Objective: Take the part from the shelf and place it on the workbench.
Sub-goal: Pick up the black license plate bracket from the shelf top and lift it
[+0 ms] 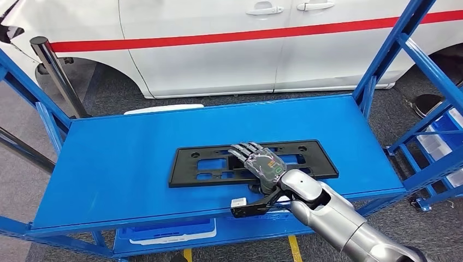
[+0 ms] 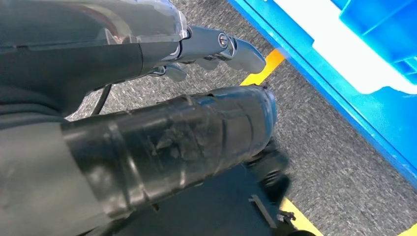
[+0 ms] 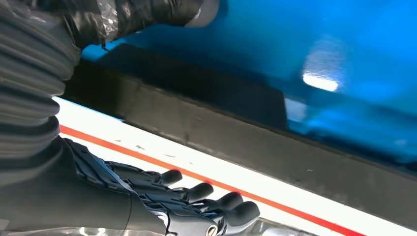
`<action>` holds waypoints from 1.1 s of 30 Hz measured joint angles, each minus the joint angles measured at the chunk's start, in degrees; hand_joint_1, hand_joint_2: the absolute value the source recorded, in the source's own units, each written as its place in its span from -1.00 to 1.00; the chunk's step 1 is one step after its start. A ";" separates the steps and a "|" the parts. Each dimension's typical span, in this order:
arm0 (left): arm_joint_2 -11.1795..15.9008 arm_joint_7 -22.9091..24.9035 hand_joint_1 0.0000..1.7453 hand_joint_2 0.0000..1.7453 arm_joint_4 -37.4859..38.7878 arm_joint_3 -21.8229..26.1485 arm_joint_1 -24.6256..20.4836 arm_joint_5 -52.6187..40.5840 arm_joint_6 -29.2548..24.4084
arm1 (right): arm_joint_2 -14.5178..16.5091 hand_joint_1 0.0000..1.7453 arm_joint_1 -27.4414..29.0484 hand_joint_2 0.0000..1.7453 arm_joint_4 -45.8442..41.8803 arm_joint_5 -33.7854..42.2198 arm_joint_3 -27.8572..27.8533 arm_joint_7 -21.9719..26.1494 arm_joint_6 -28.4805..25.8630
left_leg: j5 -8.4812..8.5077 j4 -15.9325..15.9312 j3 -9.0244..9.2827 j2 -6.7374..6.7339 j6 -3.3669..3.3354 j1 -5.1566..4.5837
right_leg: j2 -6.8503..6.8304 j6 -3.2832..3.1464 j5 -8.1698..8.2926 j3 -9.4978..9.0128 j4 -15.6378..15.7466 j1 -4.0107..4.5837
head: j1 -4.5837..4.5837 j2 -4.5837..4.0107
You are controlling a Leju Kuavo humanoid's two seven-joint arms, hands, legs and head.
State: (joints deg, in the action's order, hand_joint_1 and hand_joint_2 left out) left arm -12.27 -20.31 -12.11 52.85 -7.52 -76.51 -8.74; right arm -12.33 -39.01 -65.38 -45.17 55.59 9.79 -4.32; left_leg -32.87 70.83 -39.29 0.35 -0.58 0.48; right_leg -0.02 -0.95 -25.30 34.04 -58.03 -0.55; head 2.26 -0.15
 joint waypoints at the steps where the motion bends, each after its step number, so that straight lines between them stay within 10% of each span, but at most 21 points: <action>1: 0.01 0.00 -1.00 -1.00 0.00 0.00 0.12 0.02 0.00 | 0.00 0.39 0.37 1.00 0.15 -0.44 -0.40 0.10 -0.25 | -0.80 2.75 -1.25 0.00 0.07 0.03 | -0.02 -0.03 -0.02 0.01 -0.05 0.04 | 0.01 0.00; 3: 0.05 0.00 -1.00 -1.00 0.00 0.00 0.27 0.04 -0.01 | 0.00 0.54 1.12 1.00 0.34 -1.11 -1.20 0.37 -0.51 | 0.87 2.00 -0.79 -0.01 0.09 0.08 | 0.02 -0.03 -0.10 0.02 -0.27 0.06 | 0.00 0.00; 6: 0.10 -0.01 -1.00 -1.00 0.00 -0.01 0.19 0.05 -0.02 | -0.02 0.86 1.89 1.00 0.51 -1.56 -2.38 0.64 -0.69 | 5.49 -8.85 4.70 -0.02 -0.24 0.14 | 0.14 0.43 -0.46 0.18 -0.95 0.17 | 0.01 0.00; 11: 0.09 0.02 -1.00 -1.00 -0.01 -0.04 0.30 0.06 -0.04 | -0.16 1.00 2.79 1.00 0.67 -2.04 -3.82 0.80 -1.38 | 6.38 -11.93 5.92 0.01 -1.50 -0.10 | 0.24 1.86 -0.71 0.64 -1.45 0.24 | 0.06 0.00; 17: 0.10 0.00 -1.00 -1.00 0.00 -0.04 0.29 0.15 -0.04 | -0.43 1.00 4.38 1.00 0.28 -4.16 -5.62 0.63 -3.21 | 6.71 -12.32 5.94 -0.15 -2.30 -0.01 | 0.20 2.99 -7.86 7.96 -17.11 -0.18 | 0.14 0.00; 23: 0.10 -0.09 -1.00 -1.00 0.00 -0.03 0.31 0.84 -0.20 | -1.52 1.00 6.58 1.00 -2.52 -6.81 -8.41 0.13 -5.06 | 6.35 -12.14 6.08 0.15 -1.69 -0.33 | 0.21 2.00 -0.44 0.58 -1.41 0.22 | 0.12 0.00; 27: 0.13 -0.22 -1.00 -1.00 0.00 -0.02 0.53 1.29 -0.40 | -3.33 1.00 8.76 1.00 -6.37 -11.58 -10.50 -1.42 -8.39 | 5.12 -10.82 5.38 0.09 -0.72 -0.27 | 0.25 0.88 -0.33 0.24 -0.42 0.06 | 0.09 0.00; 31: 0.15 -0.28 -1.00 -1.00 0.00 -0.01 0.66 1.55 -0.61 | -4.46 1.00 10.55 1.00 -10.57 -18.32 -11.43 -3.88 -10.77 | -1.07 2.00 -0.48 0.00 -0.17 -0.17 | 0.17 0.00 -0.37 0.10 -0.31 0.05 | 0.08 0.00; 33: 0.18 -0.28 -1.00 -1.00 0.00 0.00 0.72 1.73 -0.73 | -4.78 1.00 11.41 1.00 -12.32 -21.47 -11.46 -4.82 -11.42 | -0.83 4.56 -1.93 -0.01 -0.03 -0.10 | 0.19 -0.08 -0.57 0.07 -0.56 0.08 | 0.08 0.00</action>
State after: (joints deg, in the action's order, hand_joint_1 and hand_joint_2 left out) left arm -12.09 -20.59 -12.11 52.85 -6.80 -74.78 -9.47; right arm -17.10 -27.60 -77.70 -66.63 44.13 4.97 -15.73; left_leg -33.70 75.39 -41.22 0.34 -0.61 0.38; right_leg 0.17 -1.03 -25.87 34.12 -58.59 -0.46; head 2.34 -0.15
